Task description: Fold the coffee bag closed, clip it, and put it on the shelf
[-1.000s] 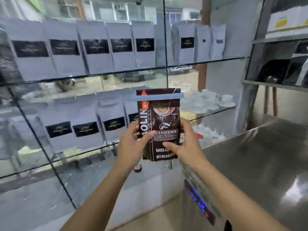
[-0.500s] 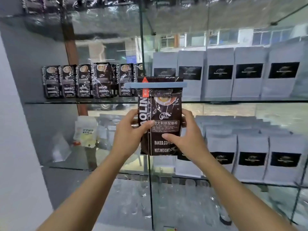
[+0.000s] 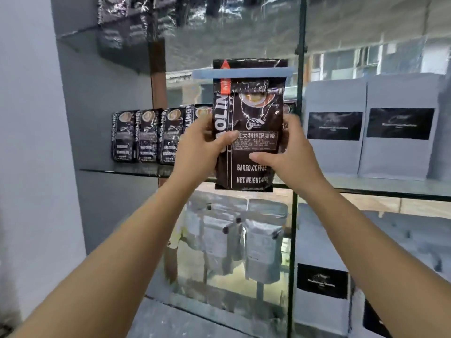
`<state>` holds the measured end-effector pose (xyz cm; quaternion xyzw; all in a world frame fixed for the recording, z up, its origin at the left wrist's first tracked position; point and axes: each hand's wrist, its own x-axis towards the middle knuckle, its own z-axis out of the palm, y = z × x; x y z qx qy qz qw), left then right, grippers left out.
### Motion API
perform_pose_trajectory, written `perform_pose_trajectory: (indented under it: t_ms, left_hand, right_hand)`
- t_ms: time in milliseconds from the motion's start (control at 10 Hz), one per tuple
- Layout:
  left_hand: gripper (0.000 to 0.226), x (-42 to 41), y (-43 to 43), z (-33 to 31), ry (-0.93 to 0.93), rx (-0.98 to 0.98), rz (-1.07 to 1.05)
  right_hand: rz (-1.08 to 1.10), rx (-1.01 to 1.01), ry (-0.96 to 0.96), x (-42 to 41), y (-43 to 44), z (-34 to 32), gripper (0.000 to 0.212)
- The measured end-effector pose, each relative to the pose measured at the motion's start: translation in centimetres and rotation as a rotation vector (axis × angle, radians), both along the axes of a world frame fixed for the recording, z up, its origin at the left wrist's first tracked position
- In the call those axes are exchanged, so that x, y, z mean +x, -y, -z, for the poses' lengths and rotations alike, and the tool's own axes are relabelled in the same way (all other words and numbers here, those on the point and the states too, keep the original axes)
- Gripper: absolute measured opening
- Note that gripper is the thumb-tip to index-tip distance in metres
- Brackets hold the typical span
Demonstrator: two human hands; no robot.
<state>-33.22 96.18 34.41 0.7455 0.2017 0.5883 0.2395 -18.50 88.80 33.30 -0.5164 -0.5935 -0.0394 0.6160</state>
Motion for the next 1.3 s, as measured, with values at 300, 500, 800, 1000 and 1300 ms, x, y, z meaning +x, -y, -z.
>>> perform_pose_trajectory:
  t_ms: [300,500,800,1000,1300]
  left_hand:
    - [0.043,3.8,-11.5,-2.1,-0.011,0.002,0.002]
    - [0.051,6.0,-17.8,-1.7,-0.065,-0.090,0.062]
    - [0.053,8.2,-22.7,-0.6,-0.111,-0.172,0.071]
    - [0.053,8.4,-24.0,0.4,-0.180,-0.116,-0.006]
    - [0.052,7.3,-23.0,0.7,-0.162,0.028,-0.147]
  right_hand:
    - [0.131,-0.037,-0.034,2.4,-10.6,-2.7,0.072]
    - [0.186,-0.160,-0.106,3.7,-16.0,-2.7,0.076]
    - [0.196,-0.291,-0.163,5.1,-19.9,-2.5,0.074]
    - [0.183,-0.290,-0.175,5.7,-20.8,-2.0,0.059]
    - [0.398,-0.262,-0.050,5.0,-20.1,-1.0,0.077]
